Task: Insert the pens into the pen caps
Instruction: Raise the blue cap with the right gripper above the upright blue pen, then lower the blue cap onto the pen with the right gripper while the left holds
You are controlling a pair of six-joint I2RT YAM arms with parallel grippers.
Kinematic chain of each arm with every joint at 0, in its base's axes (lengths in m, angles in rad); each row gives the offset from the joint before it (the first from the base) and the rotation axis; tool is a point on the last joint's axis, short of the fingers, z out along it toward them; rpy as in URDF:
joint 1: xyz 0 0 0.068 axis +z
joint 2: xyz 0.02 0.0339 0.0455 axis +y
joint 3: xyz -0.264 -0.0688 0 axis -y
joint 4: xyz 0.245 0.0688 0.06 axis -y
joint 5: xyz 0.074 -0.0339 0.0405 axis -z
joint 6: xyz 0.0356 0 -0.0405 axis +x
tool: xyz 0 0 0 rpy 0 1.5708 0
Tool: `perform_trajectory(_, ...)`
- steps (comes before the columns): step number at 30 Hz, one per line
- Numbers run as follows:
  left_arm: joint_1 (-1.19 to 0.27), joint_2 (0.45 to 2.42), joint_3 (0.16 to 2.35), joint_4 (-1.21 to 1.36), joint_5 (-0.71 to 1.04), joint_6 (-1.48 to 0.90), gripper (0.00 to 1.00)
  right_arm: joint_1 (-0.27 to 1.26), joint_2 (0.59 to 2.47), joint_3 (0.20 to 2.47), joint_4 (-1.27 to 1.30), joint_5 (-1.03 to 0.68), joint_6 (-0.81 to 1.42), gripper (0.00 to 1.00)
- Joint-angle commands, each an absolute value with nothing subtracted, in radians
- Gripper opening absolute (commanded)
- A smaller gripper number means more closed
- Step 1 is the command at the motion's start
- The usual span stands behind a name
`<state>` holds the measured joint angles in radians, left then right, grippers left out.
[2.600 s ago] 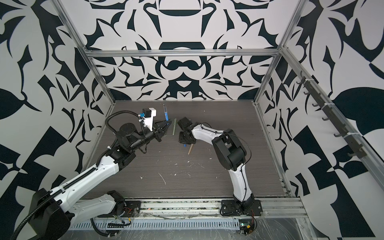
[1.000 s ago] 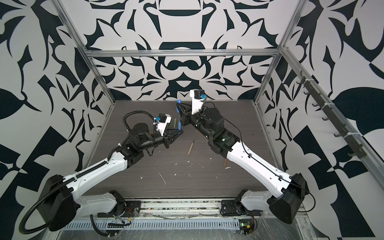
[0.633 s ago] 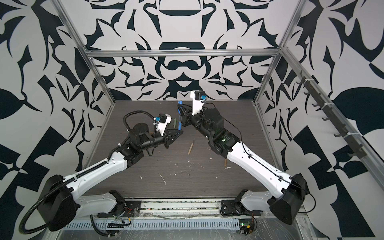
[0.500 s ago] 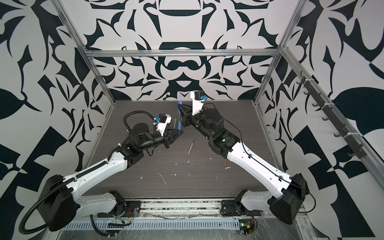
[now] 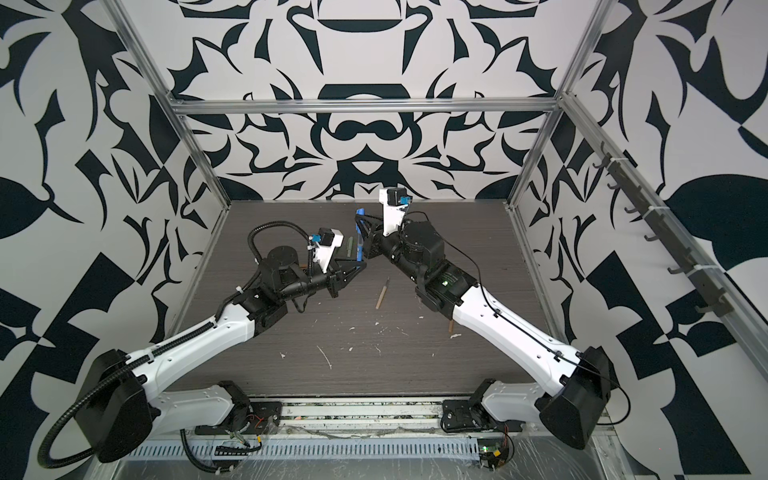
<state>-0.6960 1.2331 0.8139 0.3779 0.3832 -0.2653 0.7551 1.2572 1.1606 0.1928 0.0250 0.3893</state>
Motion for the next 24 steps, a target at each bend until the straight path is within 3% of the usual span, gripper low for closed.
perform_trajectory(1,-0.698,1.206,0.832,0.426,0.366,-0.287,0.04,0.764,1.214,1.130,0.215,0.002,0.408,0.06)
perform_trajectory(12,-0.698,1.178,0.816,0.457,0.347,-0.299,0.03,0.766,1.191,1.069,0.239,-0.020,0.450,0.06)
perform_trajectory(24,-0.696,1.144,0.774,0.528,0.296,-0.307,0.03,0.776,1.191,0.995,0.161,-0.164,0.467,0.14)
